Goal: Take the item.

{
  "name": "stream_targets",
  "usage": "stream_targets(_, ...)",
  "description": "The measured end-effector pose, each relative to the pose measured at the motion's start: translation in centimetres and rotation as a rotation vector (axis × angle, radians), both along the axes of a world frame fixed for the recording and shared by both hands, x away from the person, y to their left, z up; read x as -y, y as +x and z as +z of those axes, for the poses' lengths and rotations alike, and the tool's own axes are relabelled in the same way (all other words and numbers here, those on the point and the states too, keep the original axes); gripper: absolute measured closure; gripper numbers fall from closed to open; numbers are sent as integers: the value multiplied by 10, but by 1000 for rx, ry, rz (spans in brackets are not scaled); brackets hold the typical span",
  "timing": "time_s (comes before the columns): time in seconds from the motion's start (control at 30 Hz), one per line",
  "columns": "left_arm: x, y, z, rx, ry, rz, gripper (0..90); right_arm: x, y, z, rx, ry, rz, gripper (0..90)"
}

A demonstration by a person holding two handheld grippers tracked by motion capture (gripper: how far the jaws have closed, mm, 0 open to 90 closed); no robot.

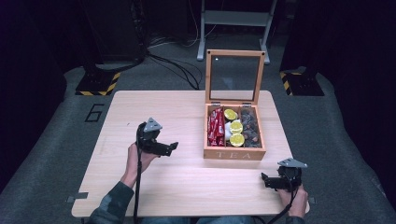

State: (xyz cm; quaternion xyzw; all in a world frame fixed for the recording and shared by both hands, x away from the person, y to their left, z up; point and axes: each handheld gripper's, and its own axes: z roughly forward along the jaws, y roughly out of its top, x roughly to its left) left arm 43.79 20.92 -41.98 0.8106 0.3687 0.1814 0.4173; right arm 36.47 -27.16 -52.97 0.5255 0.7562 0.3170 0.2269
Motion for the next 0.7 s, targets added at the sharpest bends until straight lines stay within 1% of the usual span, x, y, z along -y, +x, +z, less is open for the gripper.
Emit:
stream_targets(0.07,13,5,5,6,-4,-26,19,0,0,0,3,1,-1,0)
stream_targets(0.17,28,10,9,12,-3,-55,23,0,0,0,7,2,-1,1)
stream_targets(0.27,44,15,10,9,4,-83,28,0,0,0,8,3,-1,2)
stream_targets(0.4,63,23,13,1,-6,-116,30,0,0,0,8,3,-1,4)
stream_targets(0.43,66,25,14,-4,-3,-125,30,0,0,0,9,3,-1,5)
stream_targets(0.47,73,27,15,-1,-12,-131,30,0,0,0,9,3,-1,5)
stream_targets(0.53,83,30,16,-7,-9,-151,37,0,0,0,9,3,0,6)
stream_targets(0.63,98,36,17,-2,-3,-178,45,0,0,0,9,2,-1,7)
stream_targets(0.7,108,40,16,-14,-12,-197,48,0,-1,0,9,2,0,8)
